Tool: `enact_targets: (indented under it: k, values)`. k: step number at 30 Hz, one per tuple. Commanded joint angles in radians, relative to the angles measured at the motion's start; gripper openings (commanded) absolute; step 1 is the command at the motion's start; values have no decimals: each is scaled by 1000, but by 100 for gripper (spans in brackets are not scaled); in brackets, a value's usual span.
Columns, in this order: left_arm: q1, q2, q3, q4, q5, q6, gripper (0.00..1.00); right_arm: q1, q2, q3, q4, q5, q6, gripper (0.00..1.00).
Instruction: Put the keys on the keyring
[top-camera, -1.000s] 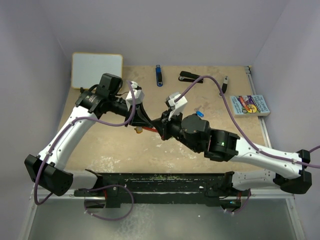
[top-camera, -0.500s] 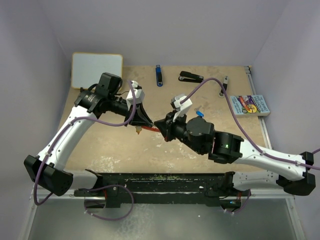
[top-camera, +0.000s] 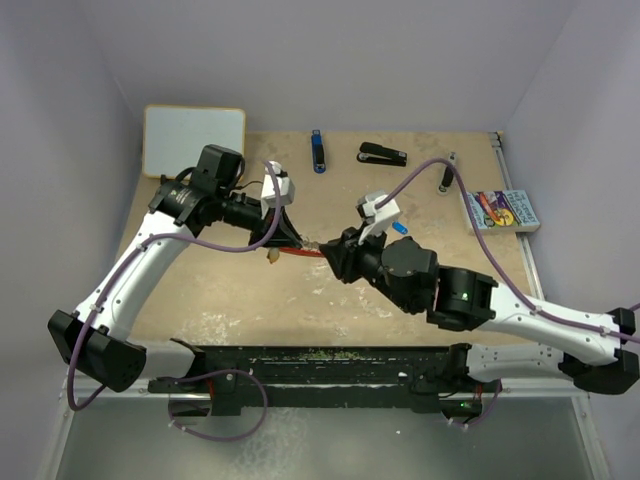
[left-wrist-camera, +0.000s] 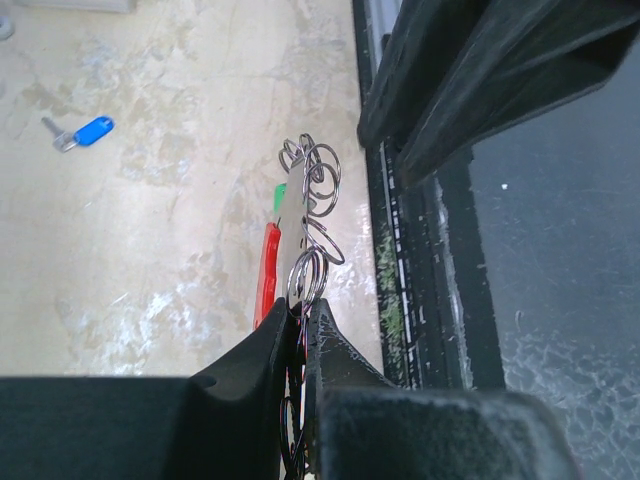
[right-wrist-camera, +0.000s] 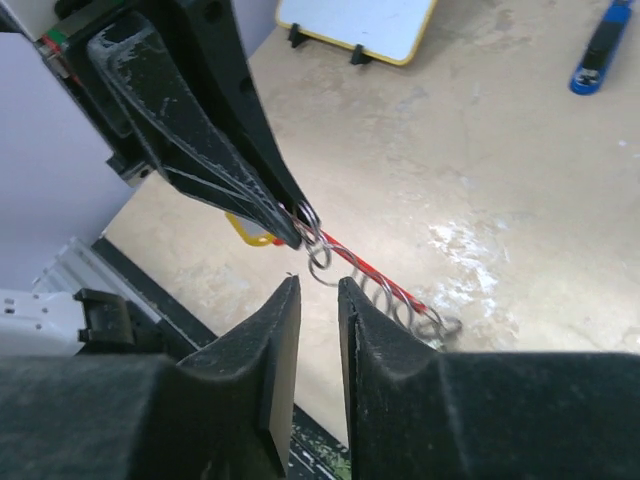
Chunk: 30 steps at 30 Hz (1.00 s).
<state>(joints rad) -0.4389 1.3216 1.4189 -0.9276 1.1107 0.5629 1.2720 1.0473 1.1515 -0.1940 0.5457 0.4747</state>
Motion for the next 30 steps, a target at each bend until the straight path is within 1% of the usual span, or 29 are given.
enact_targets:
  k: [1, 3, 4, 6, 9, 12, 14, 19, 22, 25, 30]
  values:
    - [2, -32, 32, 18, -112, 43, 4, -5, -45, 2, -104, 191, 76, 33]
    - [2, -43, 24, 16, -154, 54, 4, -46, -25, 40, -245, 260, 142, 36]
    - [2, -50, 19, 16, -168, 58, 4, -94, -13, 53, -304, 264, 170, 36]
    - [2, -62, 9, 16, -189, 60, 4, -236, 3, 57, -364, 183, 199, 36]
    - [2, -84, -14, 30, -213, 52, 4, -465, 50, 19, -338, 33, 164, 37]
    - [2, -113, -54, 66, -242, 32, 4, -618, 168, 25, -319, 6, 107, 36]
    - [2, -132, -81, 92, -268, 10, 4, -717, 263, 56, -297, -59, 72, 35]
    - [2, -171, -128, 150, -303, -31, 4, -842, 463, 83, -148, -123, -32, 33]
    - [1, -180, -144, 170, -310, -43, 4, -880, 572, 132, -94, -156, -70, 34]
    - [1, -183, -154, 190, -330, -57, 4, -901, 683, 196, -81, -164, -96, 35]
    - [1, -180, -157, 201, -337, -69, 4, -940, 793, 265, -55, -198, -124, 37]
